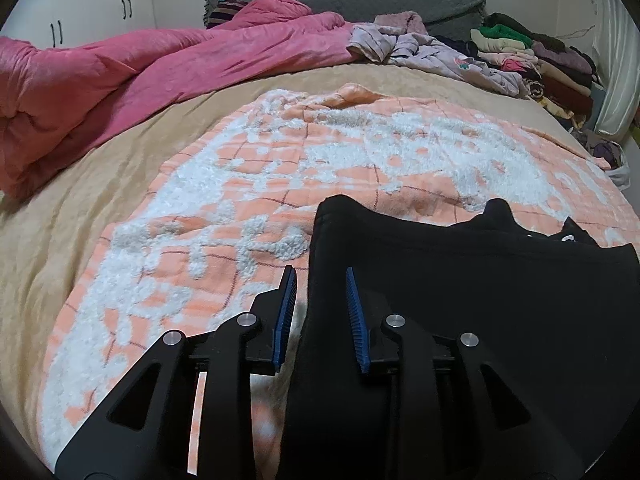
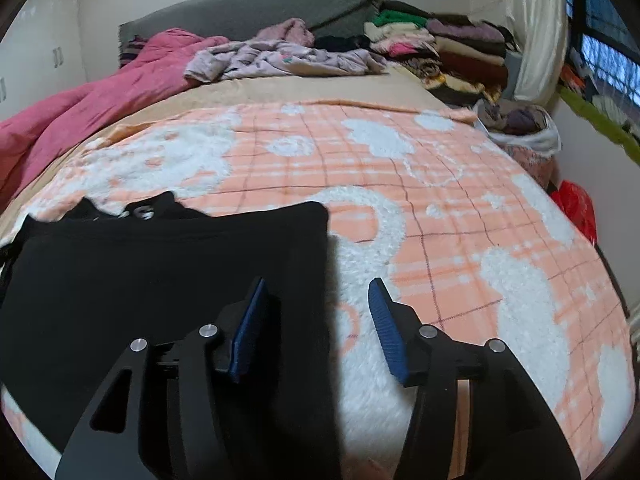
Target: Fold small clothes
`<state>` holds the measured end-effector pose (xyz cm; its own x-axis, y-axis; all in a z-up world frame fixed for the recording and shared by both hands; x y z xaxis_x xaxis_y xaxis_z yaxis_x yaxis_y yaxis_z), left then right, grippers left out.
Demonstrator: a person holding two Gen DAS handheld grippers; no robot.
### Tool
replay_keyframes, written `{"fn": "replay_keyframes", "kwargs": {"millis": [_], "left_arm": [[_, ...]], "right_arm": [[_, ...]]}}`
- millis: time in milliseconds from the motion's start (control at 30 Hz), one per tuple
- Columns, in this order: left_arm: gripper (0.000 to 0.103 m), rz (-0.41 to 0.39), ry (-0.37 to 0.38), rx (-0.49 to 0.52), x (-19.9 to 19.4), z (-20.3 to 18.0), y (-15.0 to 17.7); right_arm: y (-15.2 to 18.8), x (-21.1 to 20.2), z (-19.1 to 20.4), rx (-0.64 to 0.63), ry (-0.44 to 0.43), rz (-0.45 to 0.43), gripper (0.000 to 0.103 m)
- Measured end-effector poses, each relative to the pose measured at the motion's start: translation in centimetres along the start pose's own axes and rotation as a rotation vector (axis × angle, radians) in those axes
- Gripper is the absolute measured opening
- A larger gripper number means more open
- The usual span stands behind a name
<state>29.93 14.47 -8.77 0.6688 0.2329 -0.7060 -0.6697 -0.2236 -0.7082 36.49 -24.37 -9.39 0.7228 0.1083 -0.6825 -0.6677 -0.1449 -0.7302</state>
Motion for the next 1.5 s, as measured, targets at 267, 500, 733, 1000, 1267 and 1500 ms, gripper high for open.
{"fn": "replay_keyframes", "kwargs": {"millis": [267,500,733,1000,1267,1500], "left_arm": [[0.032,-0.022,0.011,-0.013,-3.6,1.0,0.6],[0.044,-0.030,0.066,0.022,-6.7,-0.2,2.3],[0.049,0.030,0.130,0.054,-6.9,-2.2,4.9],[0.050,0.082,0.143,0.066,-6.1,-2.3,7.4],[0.050,0.088,0.148,0.059,-6.7,-2.1,8.1],[0.050,0.097,0.151,0.065,-7.5,-1.8,8.8]], "right_arm": [[0.3,-3.2,3.1,-0.054,-0.055,-0.047,0.058],[3.2,-5.4,4.8,-0.062,-0.114,-0.018,0.061],[5.9,-5.7,6.0,-0.060,-0.145,0.050,0.062],[7.6,-5.6,5.4,-0.034,-0.127,0.086,0.068],[8.2,-5.8,4.9,-0.013,-0.120,0.092,0.069],[8.9,-6.4,4.5,-0.008,-0.104,0.093,0.069]]}}
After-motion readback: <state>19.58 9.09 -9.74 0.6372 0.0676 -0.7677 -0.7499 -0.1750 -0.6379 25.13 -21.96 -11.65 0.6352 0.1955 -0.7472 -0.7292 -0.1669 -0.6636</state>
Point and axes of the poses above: each gripper's, at about its wrist camera, not at the fingertips, and x roughly the way its jaws point, z to its left, y to its underside, the point moved 9 cm from there along x, roughly the way its jaws point, and after that the axes turned 1 degree about -z, right-handed, at the moved point
